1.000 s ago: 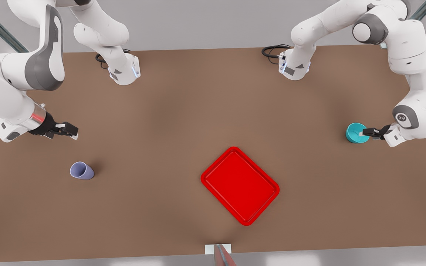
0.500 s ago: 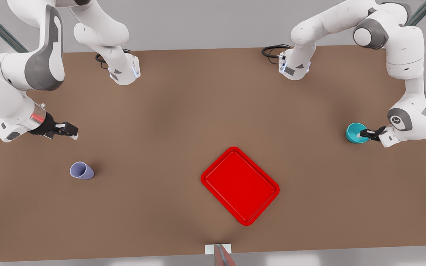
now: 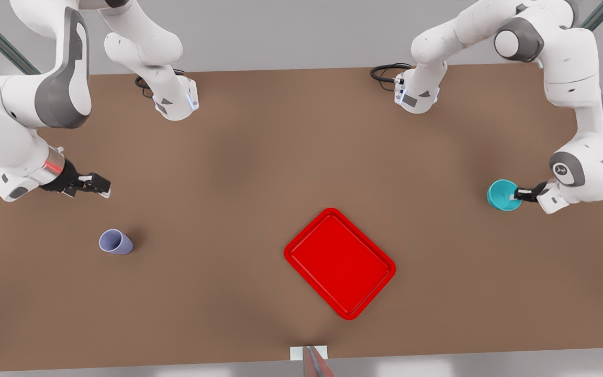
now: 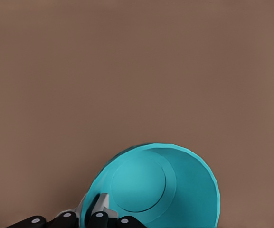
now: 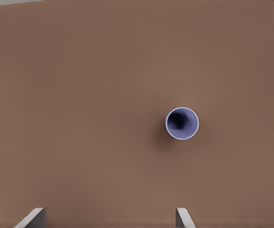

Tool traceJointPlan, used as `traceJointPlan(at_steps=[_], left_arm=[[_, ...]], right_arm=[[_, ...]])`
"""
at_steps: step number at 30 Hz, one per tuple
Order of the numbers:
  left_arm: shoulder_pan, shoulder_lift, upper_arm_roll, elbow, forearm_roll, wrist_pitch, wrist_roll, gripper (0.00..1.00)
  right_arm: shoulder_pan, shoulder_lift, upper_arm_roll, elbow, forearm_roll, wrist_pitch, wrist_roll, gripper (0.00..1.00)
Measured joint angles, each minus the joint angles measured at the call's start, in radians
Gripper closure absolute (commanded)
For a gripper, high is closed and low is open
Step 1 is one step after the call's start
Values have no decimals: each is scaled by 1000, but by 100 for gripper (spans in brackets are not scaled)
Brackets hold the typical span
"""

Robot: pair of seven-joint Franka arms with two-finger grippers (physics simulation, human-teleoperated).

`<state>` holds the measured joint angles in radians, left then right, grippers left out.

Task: Place the bowl on the tray with the left arm and the cup on the tray with the right arm

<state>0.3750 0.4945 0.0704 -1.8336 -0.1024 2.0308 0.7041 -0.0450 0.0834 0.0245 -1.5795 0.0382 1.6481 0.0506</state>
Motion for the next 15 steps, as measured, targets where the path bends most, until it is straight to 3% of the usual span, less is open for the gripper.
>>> traceJointPlan(at_steps=[3,4,7,13,15], left_arm=[[-269,-74,0,74,27,-31,-380,79],[-335,-45,-3,149,35,-62,-487,79],[-361,96,-151,338,56,-90,-823,79],[-610,376,-189,739,56,-53,-1468,79],[-634,424,-187,758,43,20,-1499,79]], right_arm=[[1,0,0,3,-1,-1,0,0],[1,1,0,3,-1,0,0,0],[0,1,0,4,0,-1,0,0],[2,0,2,5,-1,-1,0,0],[1,0,2,6,0,-1,0,0]])
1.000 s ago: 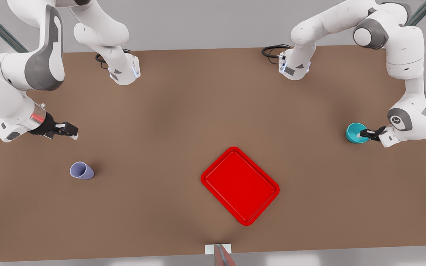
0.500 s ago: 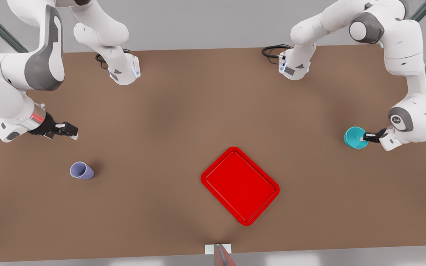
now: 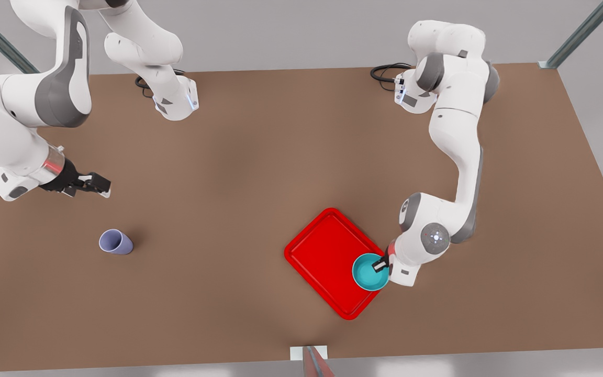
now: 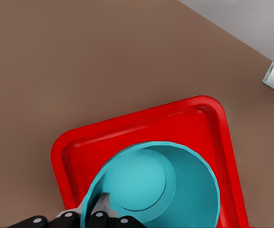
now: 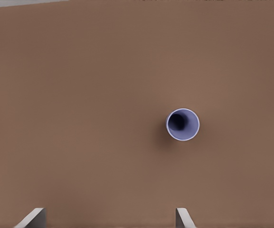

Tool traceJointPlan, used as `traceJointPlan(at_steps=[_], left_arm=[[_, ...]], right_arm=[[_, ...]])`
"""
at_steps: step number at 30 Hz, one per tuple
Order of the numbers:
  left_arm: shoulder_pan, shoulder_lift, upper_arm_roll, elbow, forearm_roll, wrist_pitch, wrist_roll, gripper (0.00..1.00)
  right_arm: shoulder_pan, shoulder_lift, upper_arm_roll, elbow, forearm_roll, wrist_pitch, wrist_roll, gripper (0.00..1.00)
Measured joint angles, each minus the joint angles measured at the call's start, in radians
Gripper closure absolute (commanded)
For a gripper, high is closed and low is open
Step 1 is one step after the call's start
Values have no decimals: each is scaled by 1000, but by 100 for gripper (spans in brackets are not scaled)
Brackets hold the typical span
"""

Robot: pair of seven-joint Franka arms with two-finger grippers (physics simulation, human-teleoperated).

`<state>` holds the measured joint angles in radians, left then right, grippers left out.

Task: Place the bowl on the tray with the left arm and the cup on the tray with the right arm

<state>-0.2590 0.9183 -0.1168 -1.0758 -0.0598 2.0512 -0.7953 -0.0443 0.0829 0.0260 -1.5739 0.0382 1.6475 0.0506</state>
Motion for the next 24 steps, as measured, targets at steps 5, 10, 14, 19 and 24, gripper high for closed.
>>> traceJointPlan(at_steps=[5,10,14,19,24], left_arm=[[-20,39,0,-22,-14,-20,13,79],[-22,51,-1,-33,-58,-15,21,0],[-22,50,-1,-31,-121,-13,23,0],[-15,-113,40,-13,-55,-204,47,0],[20,-501,224,-221,34,-600,791,0]], right_arm=[[2,0,0,0,-1,0,0,0],[2,0,0,0,0,0,0,0],[1,0,0,0,0,0,0,0],[1,0,1,0,-1,0,0,0],[1,0,0,0,-1,-1,0,0]])
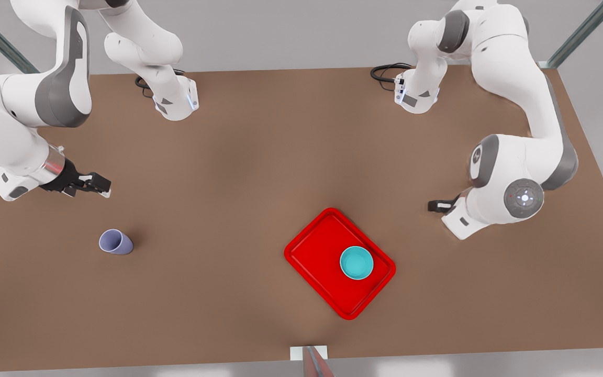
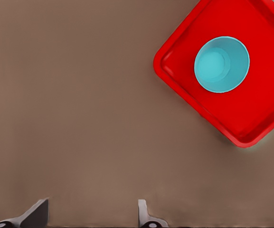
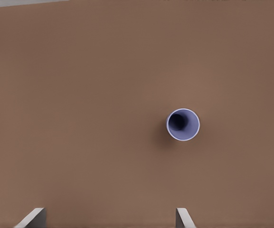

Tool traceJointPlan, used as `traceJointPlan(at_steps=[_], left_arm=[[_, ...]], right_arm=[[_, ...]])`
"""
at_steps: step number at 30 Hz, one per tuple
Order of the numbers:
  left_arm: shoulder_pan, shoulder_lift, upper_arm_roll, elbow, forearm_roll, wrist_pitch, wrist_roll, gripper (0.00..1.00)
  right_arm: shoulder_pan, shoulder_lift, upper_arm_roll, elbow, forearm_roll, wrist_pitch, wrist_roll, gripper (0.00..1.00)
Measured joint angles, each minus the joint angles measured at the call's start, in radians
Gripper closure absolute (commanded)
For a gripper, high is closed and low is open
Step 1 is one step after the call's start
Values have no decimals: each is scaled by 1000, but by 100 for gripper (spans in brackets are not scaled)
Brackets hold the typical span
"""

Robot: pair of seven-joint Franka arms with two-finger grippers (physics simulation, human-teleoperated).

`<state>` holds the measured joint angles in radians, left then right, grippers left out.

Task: Place the bowl on the tray with the left arm and the cup on the tray with the right arm

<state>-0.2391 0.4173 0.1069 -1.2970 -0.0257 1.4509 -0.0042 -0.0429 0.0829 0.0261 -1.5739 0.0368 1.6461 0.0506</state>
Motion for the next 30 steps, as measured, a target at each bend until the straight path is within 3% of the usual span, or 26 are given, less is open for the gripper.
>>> traceJointPlan(at_steps=[1,4,8,13,23,30], left_arm=[[-2,-107,9,-130,12,54,3,0],[118,-274,13,-243,34,-5,155,0],[86,-266,10,-234,40,-22,160,0],[85,-264,-13,-204,36,-57,162,0],[75,-265,-12,-202,34,-81,161,0],[73,-280,-15,-200,13,-103,161,0]], right_arm=[[0,0,0,0,0,0,0,0],[0,0,0,0,0,-1,0,0],[-1,1,3,8,2,-1,-3,0],[13,146,136,108,0,-12,-15,0],[-173,277,92,84,-2,-36,-99,0],[-203,360,71,86,-24,33,-85,0]])
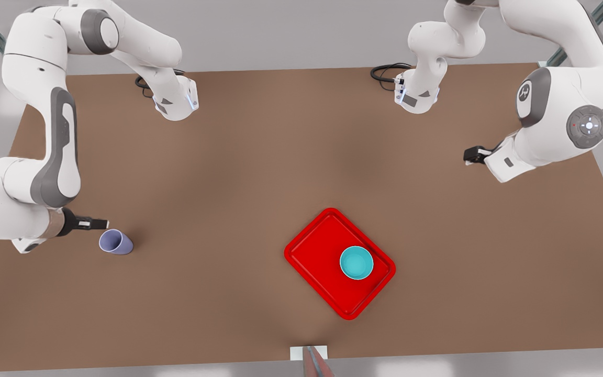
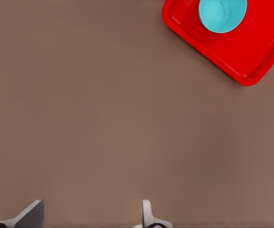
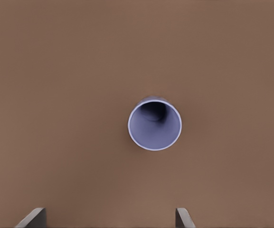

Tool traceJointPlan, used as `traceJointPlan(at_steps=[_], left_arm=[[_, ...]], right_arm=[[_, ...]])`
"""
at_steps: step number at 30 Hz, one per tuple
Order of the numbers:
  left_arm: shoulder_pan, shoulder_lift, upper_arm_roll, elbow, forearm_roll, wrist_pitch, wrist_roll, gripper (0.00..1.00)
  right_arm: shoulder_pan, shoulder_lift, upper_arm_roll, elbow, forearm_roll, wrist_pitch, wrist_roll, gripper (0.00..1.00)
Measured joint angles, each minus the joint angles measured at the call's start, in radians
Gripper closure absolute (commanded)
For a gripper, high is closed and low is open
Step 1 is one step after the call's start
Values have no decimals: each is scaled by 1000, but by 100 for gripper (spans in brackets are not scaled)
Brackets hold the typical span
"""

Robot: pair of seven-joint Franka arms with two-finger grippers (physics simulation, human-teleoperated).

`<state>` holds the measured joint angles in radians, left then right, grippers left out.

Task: Place the bowl on the tray with the left arm and the cup on the tray with the right arm

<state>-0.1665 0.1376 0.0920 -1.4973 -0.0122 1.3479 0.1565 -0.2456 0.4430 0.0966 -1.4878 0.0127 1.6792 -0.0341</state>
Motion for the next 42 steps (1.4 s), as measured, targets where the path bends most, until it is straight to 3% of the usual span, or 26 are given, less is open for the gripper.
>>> traceJointPlan(at_steps=[1,3,7,9,15,24,25,26,30,32,41,42], left_arm=[[8,-1,-15,2,-10,-1,0,0],[-15,5,-66,9,-21,1,-11,0],[-1,45,-66,26,-31,16,-2,0],[0,56,-66,26,-32,16,0,0],[-1,52,-64,68,-27,14,-11,0],[-1,57,-66,66,-33,12,-10,0],[-1,57,-66,66,-33,13,-8,0],[-1,57,-66,66,-33,12,-8,0],[-1,53,-66,68,-31,7,-9,0],[-1,53,-66,66,-30,7,-9,0],[-1,57,-66,59,-29,8,-6,0],[-1,57,-66,59,-29,8,-5,0]], right_arm=[[0,18,0,-2,0,0,-1,7],[0,36,0,4,2,49,0,0],[-13,64,-8,2,3,92,-3,0],[-14,65,-8,-3,2,79,-3,49],[-12,106,-11,-29,-30,124,5,42],[-14,169,-40,-34,-33,197,11,41],[-14,171,-49,-33,-54,197,11,29],[-14,171,-51,-32,-59,197,11,25],[-15,190,-52,-35,-59,230,11,22],[-14,191,-51,-43,-53,231,11,0],[-20,190,-52,-110,-59,286,0,0],[-20,202,-52,-109,-59,302,2,40]])
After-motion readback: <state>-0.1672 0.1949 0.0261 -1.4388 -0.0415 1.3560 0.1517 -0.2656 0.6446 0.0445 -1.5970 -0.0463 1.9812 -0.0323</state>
